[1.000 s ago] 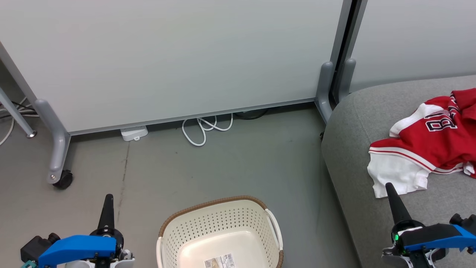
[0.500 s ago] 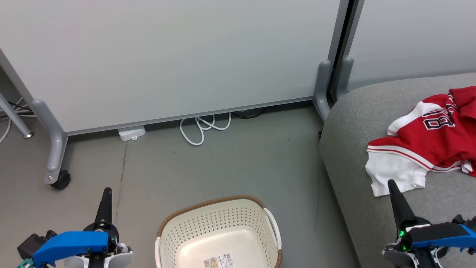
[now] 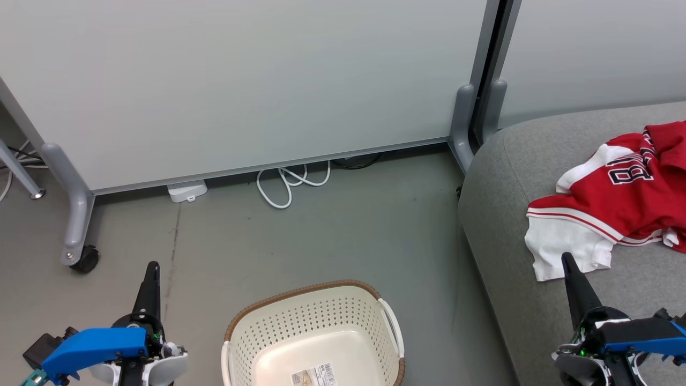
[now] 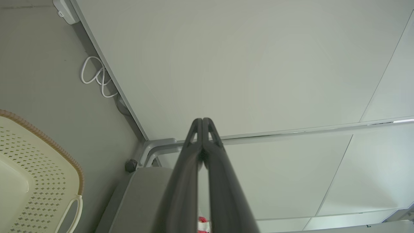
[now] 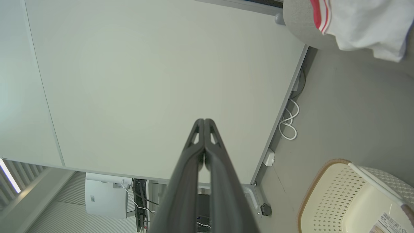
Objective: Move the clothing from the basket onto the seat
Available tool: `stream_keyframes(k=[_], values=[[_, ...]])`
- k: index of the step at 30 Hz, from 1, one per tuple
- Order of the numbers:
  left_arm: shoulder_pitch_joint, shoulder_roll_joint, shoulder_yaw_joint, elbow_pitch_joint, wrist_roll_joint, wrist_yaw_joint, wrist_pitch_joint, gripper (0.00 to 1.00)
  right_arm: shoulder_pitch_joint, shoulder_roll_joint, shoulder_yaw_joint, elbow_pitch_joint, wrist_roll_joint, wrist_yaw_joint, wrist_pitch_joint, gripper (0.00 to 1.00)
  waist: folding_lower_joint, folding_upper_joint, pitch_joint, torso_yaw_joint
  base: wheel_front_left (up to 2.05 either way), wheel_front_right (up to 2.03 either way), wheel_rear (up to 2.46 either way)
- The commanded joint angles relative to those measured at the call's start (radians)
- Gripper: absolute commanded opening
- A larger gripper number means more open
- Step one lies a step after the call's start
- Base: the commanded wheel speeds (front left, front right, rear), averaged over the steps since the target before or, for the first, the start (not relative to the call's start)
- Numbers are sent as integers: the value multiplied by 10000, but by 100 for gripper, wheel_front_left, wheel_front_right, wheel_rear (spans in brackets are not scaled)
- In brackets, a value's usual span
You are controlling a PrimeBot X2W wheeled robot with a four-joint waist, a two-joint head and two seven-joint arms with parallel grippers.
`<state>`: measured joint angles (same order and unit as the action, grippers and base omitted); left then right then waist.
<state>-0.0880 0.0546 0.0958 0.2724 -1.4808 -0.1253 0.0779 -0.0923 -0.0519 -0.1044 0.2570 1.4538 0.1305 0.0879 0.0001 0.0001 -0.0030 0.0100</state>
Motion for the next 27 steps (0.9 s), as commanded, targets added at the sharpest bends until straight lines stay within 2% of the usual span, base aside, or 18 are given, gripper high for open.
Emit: stream_keyframes(k=[1,20,27], values=[[-173,-7,72,-84,-163,-82,58,0,-159,17,-34,-78,199,4,73,0,-1,-1,3,-6,0,0,0],[-272,-50,208,-310,-1335,-95,391,0,-226,29,-116,-145,1611,4,289,0,-1,-1,59,-97,0,0,0],[-254,-51,207,-307,-1330,-96,400,0,-224,29,-113,-143,1601,4,290,0,-1,-1,61,-100,0,0,0]])
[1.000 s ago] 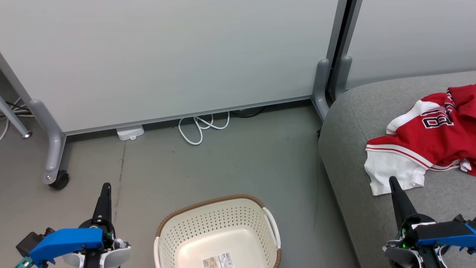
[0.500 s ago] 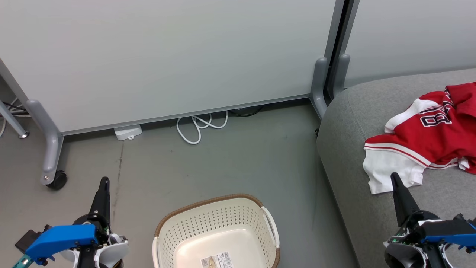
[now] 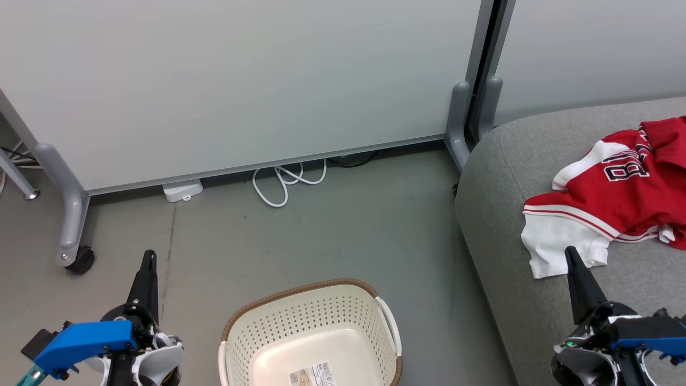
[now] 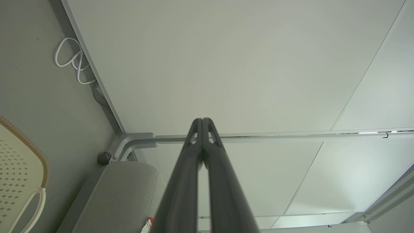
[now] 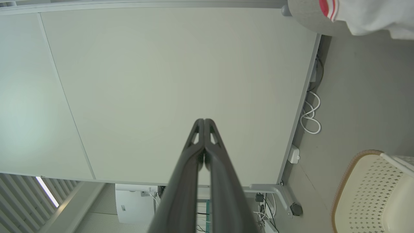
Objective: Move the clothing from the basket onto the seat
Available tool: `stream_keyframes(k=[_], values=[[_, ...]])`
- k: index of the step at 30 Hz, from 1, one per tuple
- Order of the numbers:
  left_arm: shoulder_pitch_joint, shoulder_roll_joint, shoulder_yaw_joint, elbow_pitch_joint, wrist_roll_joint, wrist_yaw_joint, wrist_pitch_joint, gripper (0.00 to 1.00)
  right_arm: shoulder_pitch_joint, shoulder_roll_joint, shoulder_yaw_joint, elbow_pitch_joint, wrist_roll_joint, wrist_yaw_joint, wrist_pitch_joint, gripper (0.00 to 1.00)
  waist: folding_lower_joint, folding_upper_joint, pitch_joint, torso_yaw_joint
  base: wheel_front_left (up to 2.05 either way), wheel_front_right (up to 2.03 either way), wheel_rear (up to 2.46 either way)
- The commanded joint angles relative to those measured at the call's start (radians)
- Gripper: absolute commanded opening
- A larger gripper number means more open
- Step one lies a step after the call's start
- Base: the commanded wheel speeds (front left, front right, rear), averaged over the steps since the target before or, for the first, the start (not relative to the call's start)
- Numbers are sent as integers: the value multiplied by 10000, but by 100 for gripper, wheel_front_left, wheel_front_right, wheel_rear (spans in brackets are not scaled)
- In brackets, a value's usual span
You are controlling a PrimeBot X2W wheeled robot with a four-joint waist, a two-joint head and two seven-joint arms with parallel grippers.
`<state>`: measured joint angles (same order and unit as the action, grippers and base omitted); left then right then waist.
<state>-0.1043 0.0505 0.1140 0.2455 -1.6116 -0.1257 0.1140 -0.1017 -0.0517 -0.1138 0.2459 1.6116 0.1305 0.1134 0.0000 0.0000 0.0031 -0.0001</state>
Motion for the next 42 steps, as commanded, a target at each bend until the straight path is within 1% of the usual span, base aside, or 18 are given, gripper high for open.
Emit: stream_keyframes(k=[1,42], values=[[-91,-10,25,-38,-22,-92,40,0,-129,27,-19,-32,23,4,35,0,0,0,0,1,0,0,0],[-90,-9,22,-40,-24,-92,37,0,-116,26,-16,-31,26,4,32,0,0,0,0,1,0,0,0]])
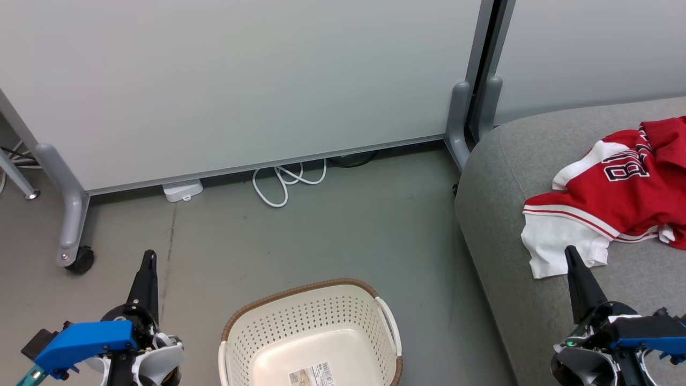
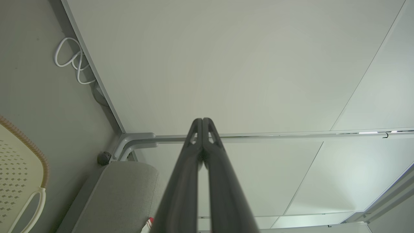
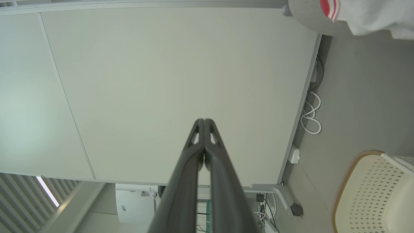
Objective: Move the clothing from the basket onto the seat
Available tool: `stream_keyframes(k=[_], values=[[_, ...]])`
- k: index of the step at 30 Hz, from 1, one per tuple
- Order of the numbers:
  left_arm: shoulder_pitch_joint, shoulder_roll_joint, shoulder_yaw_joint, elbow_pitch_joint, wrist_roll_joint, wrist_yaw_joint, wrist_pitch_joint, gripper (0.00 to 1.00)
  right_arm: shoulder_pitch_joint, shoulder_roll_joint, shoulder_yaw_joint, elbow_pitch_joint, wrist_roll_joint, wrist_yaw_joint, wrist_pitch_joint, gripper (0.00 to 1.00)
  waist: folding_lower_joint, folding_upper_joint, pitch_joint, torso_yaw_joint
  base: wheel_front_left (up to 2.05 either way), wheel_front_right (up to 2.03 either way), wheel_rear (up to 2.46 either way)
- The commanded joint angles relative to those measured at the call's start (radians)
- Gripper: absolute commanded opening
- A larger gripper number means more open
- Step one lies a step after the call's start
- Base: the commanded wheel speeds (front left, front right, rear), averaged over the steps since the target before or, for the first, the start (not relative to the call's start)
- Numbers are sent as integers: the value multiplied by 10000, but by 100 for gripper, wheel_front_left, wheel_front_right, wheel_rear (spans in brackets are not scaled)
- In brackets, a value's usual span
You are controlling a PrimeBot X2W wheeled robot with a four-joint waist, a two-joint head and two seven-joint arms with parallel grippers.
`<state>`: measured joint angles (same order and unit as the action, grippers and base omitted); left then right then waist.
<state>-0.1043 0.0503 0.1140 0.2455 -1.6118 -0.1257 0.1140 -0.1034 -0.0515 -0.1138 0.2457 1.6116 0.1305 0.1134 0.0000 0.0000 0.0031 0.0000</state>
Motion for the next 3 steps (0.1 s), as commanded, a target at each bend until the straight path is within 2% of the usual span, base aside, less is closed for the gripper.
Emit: stream_keyframes(k=[1,3], values=[[-90,-7,21,-40,-22,-91,37,0,-99,24,-16,-29,26,4,32,0,0,0,0,0,0,0,0],[-90,-7,21,-41,-22,-91,37,0,-99,24,-16,-29,26,4,32,0,0,0,0,0,0,0,0]])
